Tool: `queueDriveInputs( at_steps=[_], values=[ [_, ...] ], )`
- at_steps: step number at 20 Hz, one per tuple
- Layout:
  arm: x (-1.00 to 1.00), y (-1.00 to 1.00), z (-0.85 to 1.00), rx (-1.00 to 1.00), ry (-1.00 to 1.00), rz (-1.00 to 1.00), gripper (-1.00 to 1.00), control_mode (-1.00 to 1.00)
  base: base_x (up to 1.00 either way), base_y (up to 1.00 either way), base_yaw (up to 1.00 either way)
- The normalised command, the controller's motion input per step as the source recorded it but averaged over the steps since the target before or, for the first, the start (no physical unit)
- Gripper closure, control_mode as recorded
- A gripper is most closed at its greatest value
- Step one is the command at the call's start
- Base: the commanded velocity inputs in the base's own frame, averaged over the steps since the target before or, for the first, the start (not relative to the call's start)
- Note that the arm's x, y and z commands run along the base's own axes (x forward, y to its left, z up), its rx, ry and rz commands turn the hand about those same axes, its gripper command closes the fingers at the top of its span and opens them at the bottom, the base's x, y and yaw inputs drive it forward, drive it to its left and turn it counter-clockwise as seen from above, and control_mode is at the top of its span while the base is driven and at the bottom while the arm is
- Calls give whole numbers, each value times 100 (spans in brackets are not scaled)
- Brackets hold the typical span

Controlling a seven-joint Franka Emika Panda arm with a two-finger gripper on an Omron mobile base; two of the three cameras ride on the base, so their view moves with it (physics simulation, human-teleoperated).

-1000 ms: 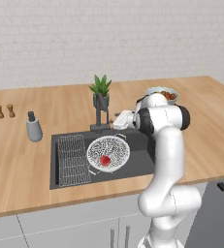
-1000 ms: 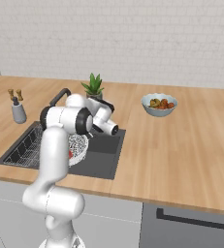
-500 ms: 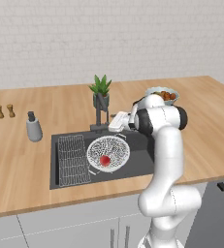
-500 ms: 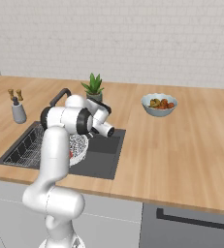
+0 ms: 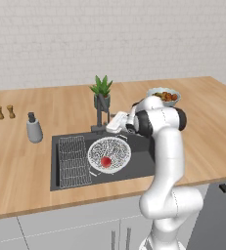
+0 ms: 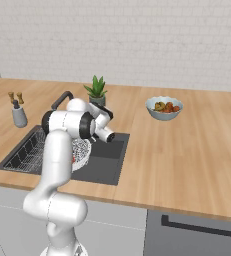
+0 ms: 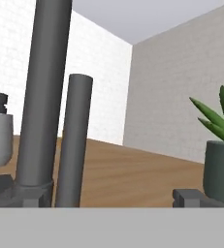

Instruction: Put the colander in the sink, put the peach in the colander, and turn on the sink faucet and pour water over the colander.

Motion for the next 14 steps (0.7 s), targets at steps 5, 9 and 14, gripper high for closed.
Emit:
queueDriveInputs(
  at_steps=[5, 9, 14],
  values=[
    [18, -8, 0, 1, -4, -13, -100, -100, 0, 0, 0],
    [19, -20, 0, 5, 0, -16, -100, -100, 0, 0, 0],
    [12, -30, 1, 7, 0, -12, -100, -100, 0, 0, 0]
  ],
)
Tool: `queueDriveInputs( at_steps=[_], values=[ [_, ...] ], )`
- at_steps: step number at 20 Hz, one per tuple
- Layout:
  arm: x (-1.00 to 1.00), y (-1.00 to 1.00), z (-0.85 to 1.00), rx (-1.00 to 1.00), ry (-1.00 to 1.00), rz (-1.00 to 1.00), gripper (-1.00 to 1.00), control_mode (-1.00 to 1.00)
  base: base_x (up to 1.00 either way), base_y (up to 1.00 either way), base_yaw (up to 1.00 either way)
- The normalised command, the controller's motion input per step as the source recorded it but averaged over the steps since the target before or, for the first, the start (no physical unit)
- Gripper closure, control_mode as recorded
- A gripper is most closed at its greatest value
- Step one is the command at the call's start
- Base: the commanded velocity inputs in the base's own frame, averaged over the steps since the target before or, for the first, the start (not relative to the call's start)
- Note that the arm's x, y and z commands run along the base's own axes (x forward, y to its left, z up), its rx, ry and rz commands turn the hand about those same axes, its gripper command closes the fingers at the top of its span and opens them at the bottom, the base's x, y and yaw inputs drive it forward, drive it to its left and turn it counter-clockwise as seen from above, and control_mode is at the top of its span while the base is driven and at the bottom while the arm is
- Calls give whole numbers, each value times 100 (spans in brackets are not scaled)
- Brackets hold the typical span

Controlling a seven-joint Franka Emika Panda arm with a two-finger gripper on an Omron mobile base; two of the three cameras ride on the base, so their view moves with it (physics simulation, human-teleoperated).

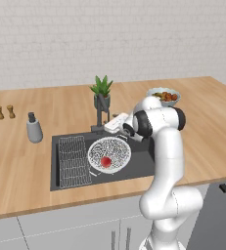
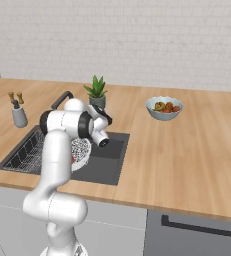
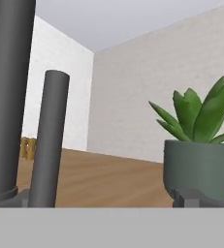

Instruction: Put the colander in the sink, put the peach in the colander, and turn on the sink faucet and pour water over the colander.

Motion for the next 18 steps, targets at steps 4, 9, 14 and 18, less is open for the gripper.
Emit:
queueDriveInputs(
  at_steps=[4, 9, 14, 18],
  values=[
    [24, -38, 13, 7, 0, -8, -100, -100, 0, 0, 0],
    [26, -53, 1, 10, 0, -1, -100, -100, 0, 0, 0],
    [48, -56, 13, 8, 1, -1, -100, -100, 0, 0, 0],
    [56, -84, 8, 13, 0, -1, -100, -100, 0, 0, 0]
  ],
)
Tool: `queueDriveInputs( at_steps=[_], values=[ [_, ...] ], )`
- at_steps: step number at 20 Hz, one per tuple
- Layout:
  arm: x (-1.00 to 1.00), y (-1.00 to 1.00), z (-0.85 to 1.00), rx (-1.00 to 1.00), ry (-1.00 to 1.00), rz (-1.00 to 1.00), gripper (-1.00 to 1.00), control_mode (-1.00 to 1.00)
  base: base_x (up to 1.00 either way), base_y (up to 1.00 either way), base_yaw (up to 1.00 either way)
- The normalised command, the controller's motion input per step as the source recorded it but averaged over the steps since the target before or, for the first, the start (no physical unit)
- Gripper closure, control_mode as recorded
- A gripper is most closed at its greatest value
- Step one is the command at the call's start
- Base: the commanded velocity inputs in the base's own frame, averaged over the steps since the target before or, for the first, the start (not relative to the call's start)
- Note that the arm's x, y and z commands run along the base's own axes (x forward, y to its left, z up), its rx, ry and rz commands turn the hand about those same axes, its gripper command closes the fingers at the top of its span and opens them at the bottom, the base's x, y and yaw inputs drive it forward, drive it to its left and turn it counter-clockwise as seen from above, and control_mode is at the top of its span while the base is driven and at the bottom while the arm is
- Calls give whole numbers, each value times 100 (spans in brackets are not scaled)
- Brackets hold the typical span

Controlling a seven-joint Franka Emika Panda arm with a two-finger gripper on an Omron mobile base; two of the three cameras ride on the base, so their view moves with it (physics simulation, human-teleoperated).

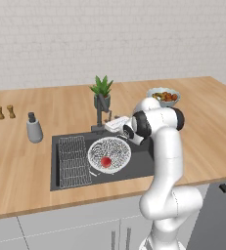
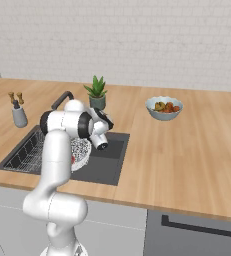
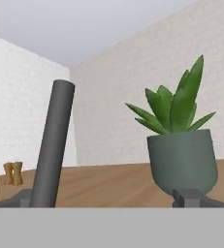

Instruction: Put the colander in the sink, put the peach in the colander, and turn on the sink faucet and pour water over the colander.

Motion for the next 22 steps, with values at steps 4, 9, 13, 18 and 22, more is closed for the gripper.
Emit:
queueDriveInputs(
  at_steps=[4, 9, 13, 18, 22],
  values=[
    [47, -97, 0, 11, 3, -3, -100, -100, 0, 0, 0],
    [38, -100, 0, 13, 5, -5, -100, -100, 0, 0, 0],
    [33, -100, 0, 14, 6, -6, -100, -100, 0, 0, 0],
    [30, -100, 0, 11, 7, -5, -100, -100, 0, 0, 0],
    [29, -100, 0, 12, 9, -3, -100, -100, 0, 0, 0]
  ],
)
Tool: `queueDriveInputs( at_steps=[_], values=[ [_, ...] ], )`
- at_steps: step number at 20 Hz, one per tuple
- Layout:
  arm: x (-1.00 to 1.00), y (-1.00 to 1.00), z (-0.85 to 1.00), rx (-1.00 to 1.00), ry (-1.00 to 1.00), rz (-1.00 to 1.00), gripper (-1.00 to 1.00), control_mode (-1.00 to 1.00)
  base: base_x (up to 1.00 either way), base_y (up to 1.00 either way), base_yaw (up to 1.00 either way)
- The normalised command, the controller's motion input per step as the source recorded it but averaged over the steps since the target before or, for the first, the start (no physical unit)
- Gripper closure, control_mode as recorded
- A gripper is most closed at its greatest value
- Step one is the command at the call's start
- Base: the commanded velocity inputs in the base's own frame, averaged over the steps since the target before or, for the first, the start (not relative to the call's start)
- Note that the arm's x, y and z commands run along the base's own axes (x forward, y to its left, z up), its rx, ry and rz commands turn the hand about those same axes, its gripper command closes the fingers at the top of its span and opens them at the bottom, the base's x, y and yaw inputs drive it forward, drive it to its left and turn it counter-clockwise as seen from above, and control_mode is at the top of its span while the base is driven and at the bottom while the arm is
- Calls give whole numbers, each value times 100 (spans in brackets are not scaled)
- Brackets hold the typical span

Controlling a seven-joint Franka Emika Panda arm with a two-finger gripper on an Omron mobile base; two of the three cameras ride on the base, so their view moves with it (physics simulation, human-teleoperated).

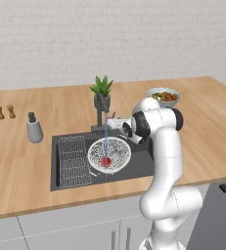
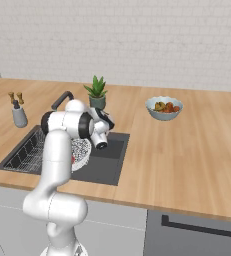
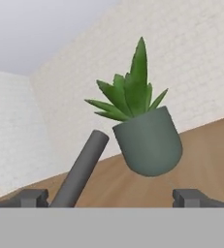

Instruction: Put the colander in the sink, put the peach in the colander, and turn on the sink faucet and pour water over the colander.

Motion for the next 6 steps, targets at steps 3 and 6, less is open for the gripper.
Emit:
queueDriveInputs(
  at_steps=[3, 6],
  values=[
    [18, -100, 0, 13, 4, -3, -100, -100, 0, 0, 0],
    [7, -97, 0, 12, 0, -3, -100, -100, 0, 0, 0]
  ],
)
